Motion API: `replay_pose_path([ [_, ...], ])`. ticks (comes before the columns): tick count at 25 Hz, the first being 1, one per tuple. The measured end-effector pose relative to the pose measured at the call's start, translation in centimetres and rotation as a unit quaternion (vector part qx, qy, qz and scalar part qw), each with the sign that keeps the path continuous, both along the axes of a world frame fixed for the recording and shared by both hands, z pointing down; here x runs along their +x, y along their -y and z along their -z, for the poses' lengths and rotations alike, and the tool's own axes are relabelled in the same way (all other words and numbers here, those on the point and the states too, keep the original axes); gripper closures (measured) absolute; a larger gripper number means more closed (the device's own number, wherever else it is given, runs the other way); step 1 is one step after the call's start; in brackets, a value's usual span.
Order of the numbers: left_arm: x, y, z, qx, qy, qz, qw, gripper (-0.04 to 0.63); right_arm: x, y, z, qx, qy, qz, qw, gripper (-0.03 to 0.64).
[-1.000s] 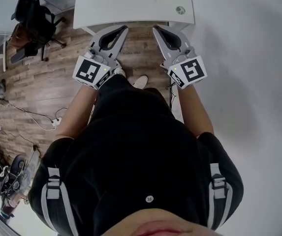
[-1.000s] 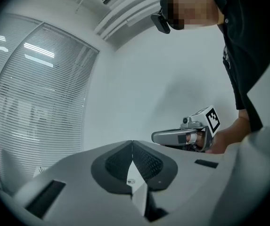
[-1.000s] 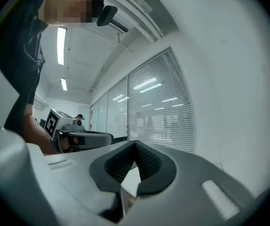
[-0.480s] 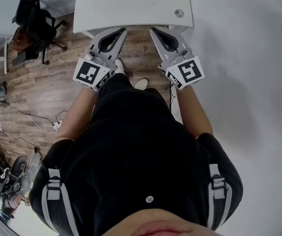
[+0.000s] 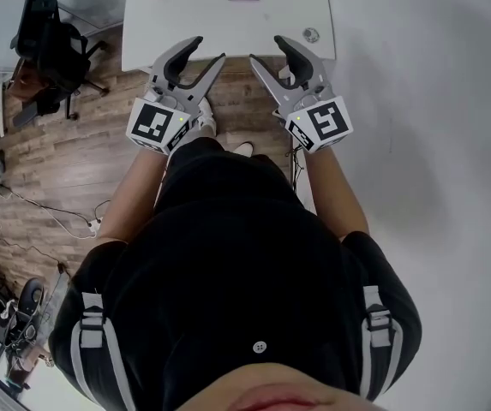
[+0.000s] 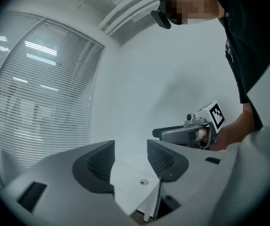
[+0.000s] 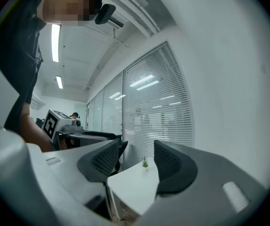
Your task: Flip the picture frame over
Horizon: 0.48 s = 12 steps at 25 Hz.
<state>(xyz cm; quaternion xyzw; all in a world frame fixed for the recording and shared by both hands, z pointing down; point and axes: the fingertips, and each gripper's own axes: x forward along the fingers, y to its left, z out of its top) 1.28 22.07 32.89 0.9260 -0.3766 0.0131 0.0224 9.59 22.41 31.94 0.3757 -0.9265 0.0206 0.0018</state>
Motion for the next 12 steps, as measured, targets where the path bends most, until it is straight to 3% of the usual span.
replay_pose_path([
  [4,-2.4,4.5,-0.4,-0.006,0.001,0.009,0.9999,0.310,-1.4,4.1,-0.2,-0.004,-0.007,-0.011,1.000,0.328],
  [12,-4.8,10.8,-0.9,-0.014,0.008,-0.005,0.9999,0.252,-3.2,10.1,-1.3,-0.034,-0.006,-0.030,0.999,0.233],
])
